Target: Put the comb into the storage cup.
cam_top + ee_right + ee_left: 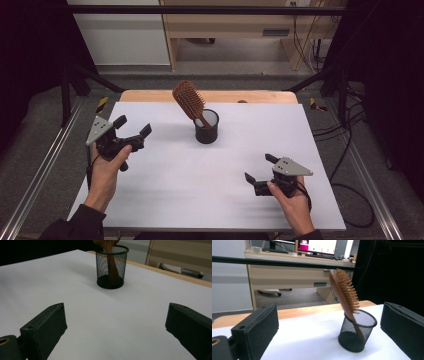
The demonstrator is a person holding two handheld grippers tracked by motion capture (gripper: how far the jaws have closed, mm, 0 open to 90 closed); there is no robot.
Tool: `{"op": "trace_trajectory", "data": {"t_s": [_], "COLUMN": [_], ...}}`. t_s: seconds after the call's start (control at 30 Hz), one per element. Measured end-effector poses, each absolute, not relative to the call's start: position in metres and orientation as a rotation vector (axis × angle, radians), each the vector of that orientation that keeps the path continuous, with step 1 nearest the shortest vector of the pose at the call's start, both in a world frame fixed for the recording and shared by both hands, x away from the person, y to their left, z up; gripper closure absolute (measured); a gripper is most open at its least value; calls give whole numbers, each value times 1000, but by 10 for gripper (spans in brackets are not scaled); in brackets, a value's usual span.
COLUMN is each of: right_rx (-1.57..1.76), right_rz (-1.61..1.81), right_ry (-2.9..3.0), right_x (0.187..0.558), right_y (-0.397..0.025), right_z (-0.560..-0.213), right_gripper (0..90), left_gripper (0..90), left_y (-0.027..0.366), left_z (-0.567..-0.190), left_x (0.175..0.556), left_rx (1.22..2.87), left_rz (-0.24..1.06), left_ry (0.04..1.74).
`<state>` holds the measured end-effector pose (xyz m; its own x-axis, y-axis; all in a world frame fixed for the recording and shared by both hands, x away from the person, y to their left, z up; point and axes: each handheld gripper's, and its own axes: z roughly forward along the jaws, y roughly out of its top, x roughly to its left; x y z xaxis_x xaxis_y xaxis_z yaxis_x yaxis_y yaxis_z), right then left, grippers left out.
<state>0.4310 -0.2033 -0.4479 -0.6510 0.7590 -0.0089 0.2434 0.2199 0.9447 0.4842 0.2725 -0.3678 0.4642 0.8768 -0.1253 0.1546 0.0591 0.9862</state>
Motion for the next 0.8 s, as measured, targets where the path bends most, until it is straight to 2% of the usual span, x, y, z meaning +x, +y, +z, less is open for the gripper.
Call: {"op": "trace_trajectory", "data": {"t_s": [0.37, 0.8], "right_rx": [966, 968], "right_rz": [1436, 1426], "right_ry": [1963, 1899], "right_x": [435, 426], "right_y": [-219, -246], "right_z": [-438, -437], "right_gripper": [37, 33], "left_gripper": [20, 20], "left_y": [314, 328], "left_z": [-384, -403], "left_x": [460, 434], "left_rx": [1421, 1423], "left_rz": [745, 753], "left_ry": [1000, 1010]}}
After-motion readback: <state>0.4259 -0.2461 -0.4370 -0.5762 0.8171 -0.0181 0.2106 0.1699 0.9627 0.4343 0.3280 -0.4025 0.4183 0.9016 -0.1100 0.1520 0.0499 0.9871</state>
